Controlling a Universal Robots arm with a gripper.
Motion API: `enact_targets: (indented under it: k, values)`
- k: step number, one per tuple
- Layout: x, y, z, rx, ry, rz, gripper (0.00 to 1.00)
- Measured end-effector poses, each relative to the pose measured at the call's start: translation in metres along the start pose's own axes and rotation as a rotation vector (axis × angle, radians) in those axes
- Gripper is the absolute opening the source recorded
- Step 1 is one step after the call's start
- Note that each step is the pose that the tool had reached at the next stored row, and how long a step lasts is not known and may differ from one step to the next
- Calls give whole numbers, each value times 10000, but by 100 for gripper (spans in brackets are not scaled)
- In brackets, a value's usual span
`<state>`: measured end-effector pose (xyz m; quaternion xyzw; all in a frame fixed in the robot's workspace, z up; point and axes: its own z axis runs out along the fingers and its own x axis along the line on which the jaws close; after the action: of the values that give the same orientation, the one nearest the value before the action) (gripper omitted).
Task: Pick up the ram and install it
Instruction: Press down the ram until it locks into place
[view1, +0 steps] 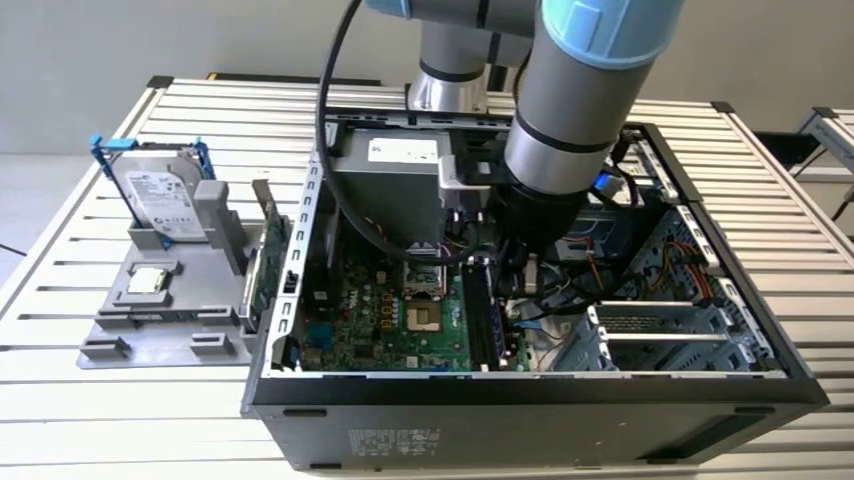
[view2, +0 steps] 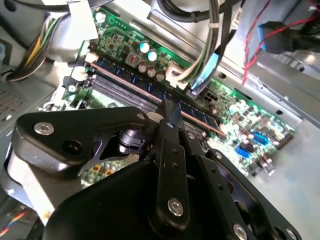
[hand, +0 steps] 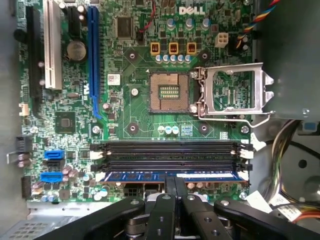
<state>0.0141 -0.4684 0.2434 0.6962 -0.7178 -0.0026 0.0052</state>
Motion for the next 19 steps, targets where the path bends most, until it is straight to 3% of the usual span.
enact_targets:
  k: [19]
  values:
    - [2,5,-464,-17,1,0,0]
